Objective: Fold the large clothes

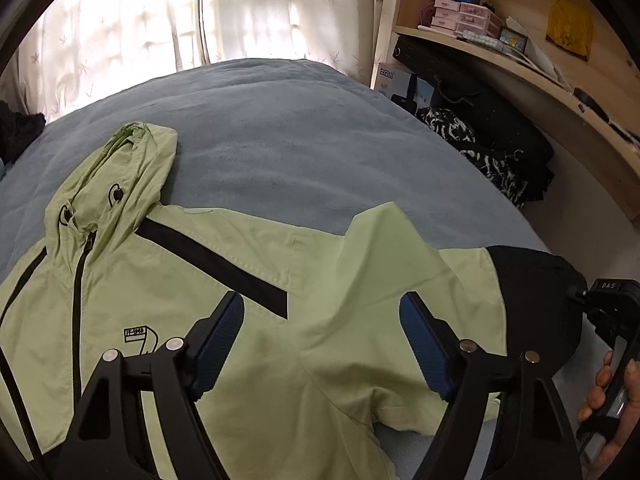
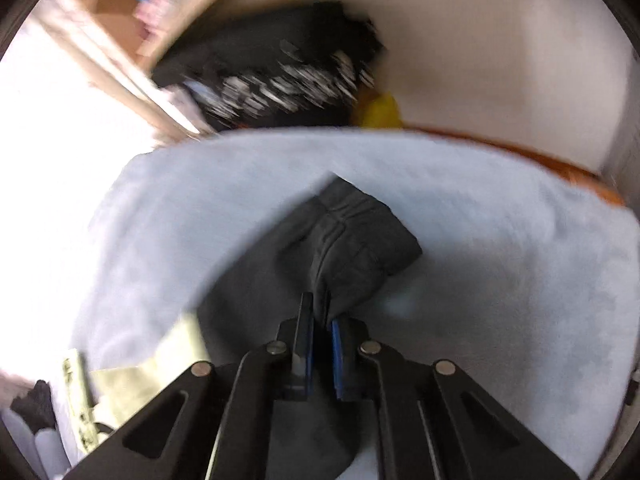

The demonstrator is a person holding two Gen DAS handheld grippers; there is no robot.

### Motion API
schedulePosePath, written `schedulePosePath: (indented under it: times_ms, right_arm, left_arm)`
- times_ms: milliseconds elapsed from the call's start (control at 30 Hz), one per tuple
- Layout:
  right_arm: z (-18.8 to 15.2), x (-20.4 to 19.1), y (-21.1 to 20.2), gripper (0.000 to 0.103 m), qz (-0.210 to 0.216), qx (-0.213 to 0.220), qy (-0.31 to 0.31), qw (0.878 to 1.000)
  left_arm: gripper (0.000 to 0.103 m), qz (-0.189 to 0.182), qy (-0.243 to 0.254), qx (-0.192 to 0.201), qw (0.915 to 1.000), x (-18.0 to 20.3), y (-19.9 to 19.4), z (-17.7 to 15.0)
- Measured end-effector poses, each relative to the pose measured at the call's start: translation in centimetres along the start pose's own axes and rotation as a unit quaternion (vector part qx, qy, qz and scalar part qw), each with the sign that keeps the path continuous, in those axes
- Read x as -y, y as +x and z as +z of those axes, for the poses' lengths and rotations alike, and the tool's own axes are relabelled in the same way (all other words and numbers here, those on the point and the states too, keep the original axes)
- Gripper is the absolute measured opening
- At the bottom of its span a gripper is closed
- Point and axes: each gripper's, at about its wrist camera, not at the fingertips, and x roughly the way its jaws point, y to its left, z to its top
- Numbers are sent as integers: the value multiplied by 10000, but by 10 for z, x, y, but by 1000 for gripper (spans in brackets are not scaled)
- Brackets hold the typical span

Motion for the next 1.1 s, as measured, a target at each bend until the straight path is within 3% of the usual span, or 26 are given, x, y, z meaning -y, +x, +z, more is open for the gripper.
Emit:
schedulePosePath:
  times_ms: [167, 233, 333, 500, 600, 867, 1033, 1100]
  right_arm:
    - [-23, -67, -78, 7, 1023, 611, -916, 9886]
    - [-39, -96, -106, 7, 1398, 722, -1303, 9789]
    - [-69, -147, -140, 7, 1866, 789, -1995, 9587]
    - [-140, -221, -164, 7, 2402, 573, -3075, 9190]
    - [-190, -248, -161, 7, 2466, 327, -3556, 9009]
    - [-298, -269, -112, 7, 2238, -375, -4308, 8734]
    - [-344, -271, -76, 15, 2088, -1107, -4722, 8493]
    - [-353, -268, -70, 28, 2083, -1364, -4779, 8424]
  left_arm:
    - [79, 184, 4, 208, 9996, -11, -29, 5]
    - [69, 308, 32, 309, 9990, -17, -43, 7]
    - [55, 366, 1, 266, 9990, -34, -62, 8]
    - [55, 363, -290, 220, 9987, -81, -90, 7]
    - [55, 356, -549, 157, 9977, -120, -105, -1]
    - [55, 338, -684, -199, 9969, -191, -114, -38]
    - [55, -44, -758, -615, 9952, -210, -97, -61]
    - [55, -337, -864, -827, 9922, -218, -87, -73]
